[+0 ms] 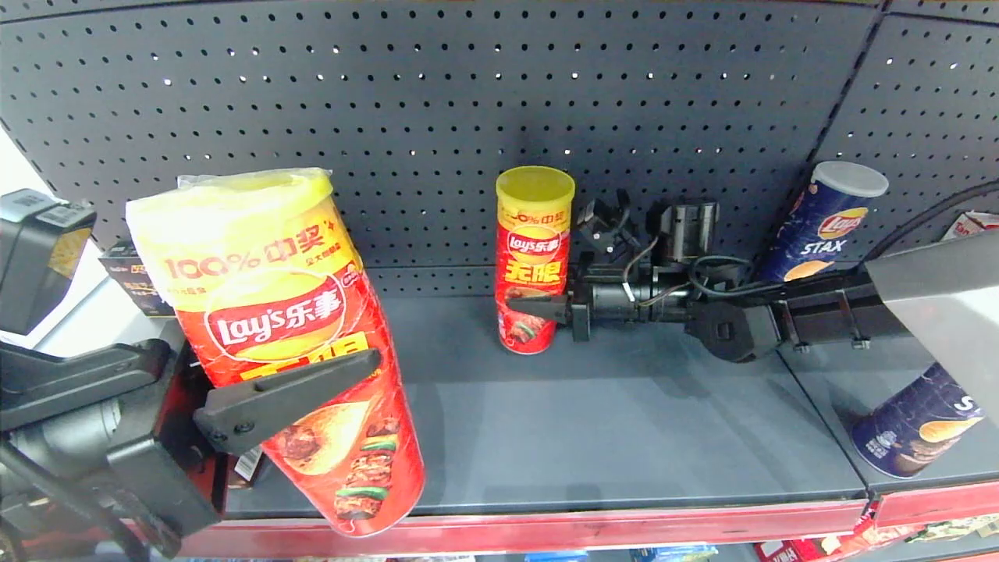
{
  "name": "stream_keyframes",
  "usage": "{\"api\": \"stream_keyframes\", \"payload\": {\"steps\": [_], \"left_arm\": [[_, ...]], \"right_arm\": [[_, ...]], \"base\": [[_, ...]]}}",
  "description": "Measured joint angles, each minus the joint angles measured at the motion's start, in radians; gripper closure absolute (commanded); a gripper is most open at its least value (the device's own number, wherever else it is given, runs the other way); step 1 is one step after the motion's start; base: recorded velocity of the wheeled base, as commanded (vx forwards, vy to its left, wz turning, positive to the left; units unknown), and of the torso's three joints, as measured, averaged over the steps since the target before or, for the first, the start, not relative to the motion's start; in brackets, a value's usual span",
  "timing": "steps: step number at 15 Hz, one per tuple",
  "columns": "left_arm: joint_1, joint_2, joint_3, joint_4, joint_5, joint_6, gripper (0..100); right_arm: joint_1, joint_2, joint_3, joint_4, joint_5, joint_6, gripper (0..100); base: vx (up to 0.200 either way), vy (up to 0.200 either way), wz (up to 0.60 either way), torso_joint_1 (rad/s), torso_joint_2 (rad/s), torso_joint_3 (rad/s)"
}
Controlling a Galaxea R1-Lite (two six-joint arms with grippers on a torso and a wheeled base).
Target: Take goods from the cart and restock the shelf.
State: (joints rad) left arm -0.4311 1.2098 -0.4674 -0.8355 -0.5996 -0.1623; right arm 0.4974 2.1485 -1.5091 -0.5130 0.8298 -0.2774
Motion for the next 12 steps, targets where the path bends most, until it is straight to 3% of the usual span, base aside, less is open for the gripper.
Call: {"api": "stream_keyframes", "payload": {"steps": [3, 12], "left_arm": [[0.004, -0.002, 0.000, 0.000, 0.000, 0.000, 100], [0.006, -0.005, -0.002, 0.000, 0.003, -0.015, 100]], "right_arm": [[0.027, -0.083, 0.107, -0.043, -0.003, -0.005, 100], [0.162, -0.316, 0.631, -0.342, -0.111, -0.005, 100]], "base": [[0.000, 0.000, 0.00, 0.000, 0.00, 0.000], [0.000, 0.000, 0.00, 0.000, 0.00, 0.000]]}}
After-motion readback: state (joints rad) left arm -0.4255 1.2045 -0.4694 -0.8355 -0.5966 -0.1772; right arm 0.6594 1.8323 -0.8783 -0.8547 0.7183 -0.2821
